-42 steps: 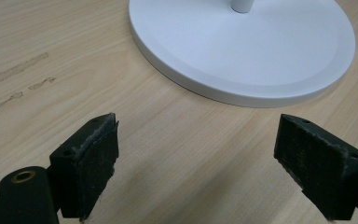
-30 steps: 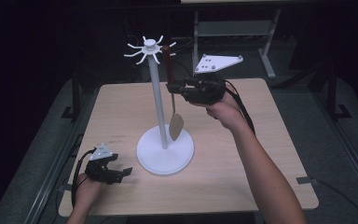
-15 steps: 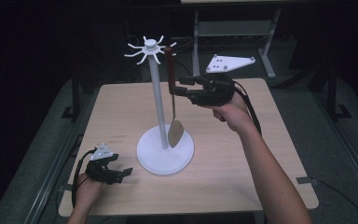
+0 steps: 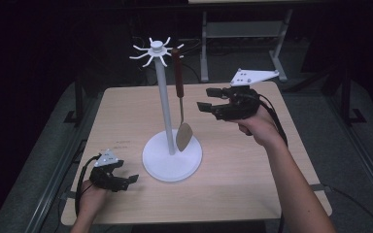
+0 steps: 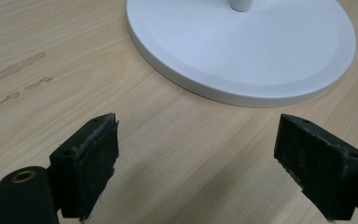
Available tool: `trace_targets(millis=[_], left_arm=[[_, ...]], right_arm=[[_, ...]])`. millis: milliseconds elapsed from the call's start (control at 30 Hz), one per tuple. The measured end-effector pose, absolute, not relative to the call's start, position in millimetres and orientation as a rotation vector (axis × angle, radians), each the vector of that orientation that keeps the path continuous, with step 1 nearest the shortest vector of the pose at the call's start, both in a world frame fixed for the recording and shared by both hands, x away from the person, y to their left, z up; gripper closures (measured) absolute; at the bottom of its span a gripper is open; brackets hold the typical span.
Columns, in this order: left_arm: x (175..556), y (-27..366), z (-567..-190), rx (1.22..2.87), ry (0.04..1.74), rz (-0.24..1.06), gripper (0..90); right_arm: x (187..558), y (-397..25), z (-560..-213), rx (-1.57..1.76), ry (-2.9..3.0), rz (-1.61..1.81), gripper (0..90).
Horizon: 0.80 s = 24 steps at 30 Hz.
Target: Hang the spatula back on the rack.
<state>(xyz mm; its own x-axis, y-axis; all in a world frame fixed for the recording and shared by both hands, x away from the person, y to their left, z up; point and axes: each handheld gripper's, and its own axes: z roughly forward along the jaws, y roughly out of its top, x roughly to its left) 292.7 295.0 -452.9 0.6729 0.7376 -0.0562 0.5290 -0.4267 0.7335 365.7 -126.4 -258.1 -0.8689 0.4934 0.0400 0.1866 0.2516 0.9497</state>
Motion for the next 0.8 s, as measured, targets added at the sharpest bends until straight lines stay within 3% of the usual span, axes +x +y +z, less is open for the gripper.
trace_targets(millis=[800], left_arm=[[293, 296, -453, 2.133, 0.975, 0.359, 13.3]], right_arm=[[349, -187, -337, 0.891, 2.265, 1.451, 25.9]])
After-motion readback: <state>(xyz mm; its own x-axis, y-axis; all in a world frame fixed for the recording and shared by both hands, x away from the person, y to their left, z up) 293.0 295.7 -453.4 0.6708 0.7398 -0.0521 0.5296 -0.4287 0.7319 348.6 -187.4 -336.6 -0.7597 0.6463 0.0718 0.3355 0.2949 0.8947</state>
